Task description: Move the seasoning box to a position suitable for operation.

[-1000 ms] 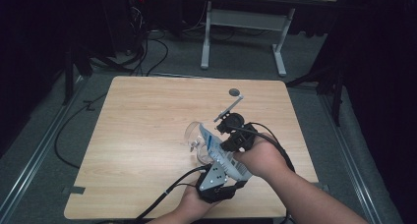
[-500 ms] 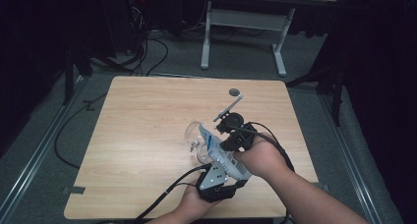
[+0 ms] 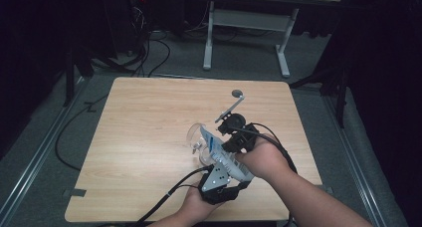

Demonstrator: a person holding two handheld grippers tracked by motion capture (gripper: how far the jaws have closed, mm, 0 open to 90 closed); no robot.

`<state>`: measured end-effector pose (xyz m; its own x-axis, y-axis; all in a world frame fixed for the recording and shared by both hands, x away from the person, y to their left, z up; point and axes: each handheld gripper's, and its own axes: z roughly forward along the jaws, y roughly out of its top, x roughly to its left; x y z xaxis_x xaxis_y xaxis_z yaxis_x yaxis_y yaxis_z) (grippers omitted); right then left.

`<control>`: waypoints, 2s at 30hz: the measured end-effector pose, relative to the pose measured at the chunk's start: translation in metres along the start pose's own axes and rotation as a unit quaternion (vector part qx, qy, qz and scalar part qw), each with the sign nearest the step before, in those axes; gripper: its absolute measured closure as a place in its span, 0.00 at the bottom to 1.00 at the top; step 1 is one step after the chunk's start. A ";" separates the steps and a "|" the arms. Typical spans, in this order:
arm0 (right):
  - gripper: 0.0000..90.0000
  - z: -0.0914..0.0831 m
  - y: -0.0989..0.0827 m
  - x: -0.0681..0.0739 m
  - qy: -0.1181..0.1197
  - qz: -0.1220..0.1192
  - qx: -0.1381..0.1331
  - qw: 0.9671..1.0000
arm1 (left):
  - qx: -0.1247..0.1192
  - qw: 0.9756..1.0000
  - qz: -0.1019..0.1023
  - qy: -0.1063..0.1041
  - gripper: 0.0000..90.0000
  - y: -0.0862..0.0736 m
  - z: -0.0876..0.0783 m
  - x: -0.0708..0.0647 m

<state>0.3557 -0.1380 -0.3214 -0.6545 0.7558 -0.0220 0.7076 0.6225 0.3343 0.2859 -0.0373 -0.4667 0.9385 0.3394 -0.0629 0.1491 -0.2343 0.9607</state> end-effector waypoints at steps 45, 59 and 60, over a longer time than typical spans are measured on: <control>1.00 0.000 0.000 0.005 -0.006 -0.009 -0.002 1.000 | 0.007 1.000 0.017 0.012 0.70 -0.005 0.000 0.003; 1.00 0.002 -0.001 0.003 -0.008 -0.009 0.000 1.000 | 0.006 1.000 0.012 0.009 0.70 -0.008 0.000 0.002; 1.00 0.001 -0.001 0.003 -0.009 -0.007 -0.001 1.000 | 0.005 1.000 0.011 0.009 0.70 -0.008 0.000 0.002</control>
<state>0.3538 -0.1361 -0.3230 -0.6598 0.7501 -0.0444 0.6976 0.6334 0.3350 0.2869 -0.0349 -0.4747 0.9361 0.3497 -0.0371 0.1316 -0.2506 0.9591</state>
